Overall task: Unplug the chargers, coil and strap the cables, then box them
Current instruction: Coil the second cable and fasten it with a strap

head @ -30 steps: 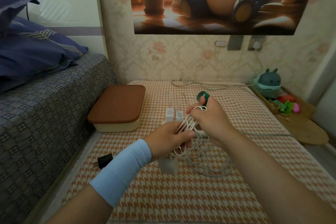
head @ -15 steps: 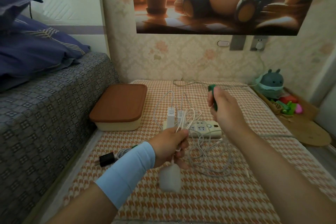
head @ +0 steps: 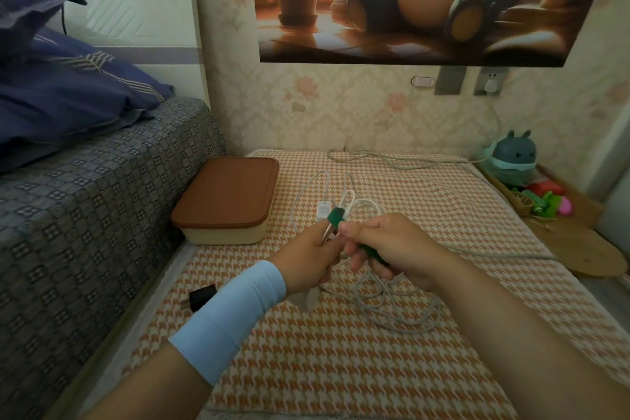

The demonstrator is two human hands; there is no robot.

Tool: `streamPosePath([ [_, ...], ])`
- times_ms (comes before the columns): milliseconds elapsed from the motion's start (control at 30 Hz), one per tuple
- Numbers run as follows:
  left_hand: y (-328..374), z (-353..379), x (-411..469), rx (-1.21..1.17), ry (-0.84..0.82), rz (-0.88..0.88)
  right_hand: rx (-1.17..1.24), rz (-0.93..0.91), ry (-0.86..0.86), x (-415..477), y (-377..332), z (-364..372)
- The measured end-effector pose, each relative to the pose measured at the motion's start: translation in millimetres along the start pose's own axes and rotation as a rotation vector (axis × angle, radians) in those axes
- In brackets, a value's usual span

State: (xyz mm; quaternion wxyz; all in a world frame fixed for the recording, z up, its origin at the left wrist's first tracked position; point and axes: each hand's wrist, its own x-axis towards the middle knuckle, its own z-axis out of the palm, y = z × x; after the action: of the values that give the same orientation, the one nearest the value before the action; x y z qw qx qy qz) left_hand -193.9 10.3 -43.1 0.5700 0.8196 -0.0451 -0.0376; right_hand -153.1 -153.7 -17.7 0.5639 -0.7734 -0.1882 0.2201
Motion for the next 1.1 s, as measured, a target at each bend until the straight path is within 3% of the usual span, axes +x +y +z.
streamPosePath([
  [133,3,-5,-3,0.047,-0.083,0.026,-0.074,0.106,0.025,0,0,-3],
  [233,2,-6,-5,0.226,-0.106,-0.002,-0.171,0.146,-0.003,-2,0,-3],
  [400,-4,1,-1,0.398,0.013,-0.013,-0.205,0.161,-0.001,-2,-2,10],
  [467,-5,-2,0,0.295,0.038,0.007,-0.218,0.19,0.063,0,-1,10],
  [567,-4,-10,-1,0.144,-0.052,-0.001,-0.219,0.216,0.113,-1,-1,6],
  [667,-1,-8,-2,-0.124,-0.086,-0.124,-0.22,0.203,0.118,-2,1,4],
  [867,5,0,-1,-0.367,0.145,-0.078,-0.191,0.044,0.118,6,5,6],
  [1000,13,-12,0,-0.544,0.212,-0.146,-0.185,-0.025,-0.047,11,16,-2],
  [1100,18,-19,-2,-0.553,0.22,-0.081,-0.136,-0.021,-0.081,13,27,-15],
])
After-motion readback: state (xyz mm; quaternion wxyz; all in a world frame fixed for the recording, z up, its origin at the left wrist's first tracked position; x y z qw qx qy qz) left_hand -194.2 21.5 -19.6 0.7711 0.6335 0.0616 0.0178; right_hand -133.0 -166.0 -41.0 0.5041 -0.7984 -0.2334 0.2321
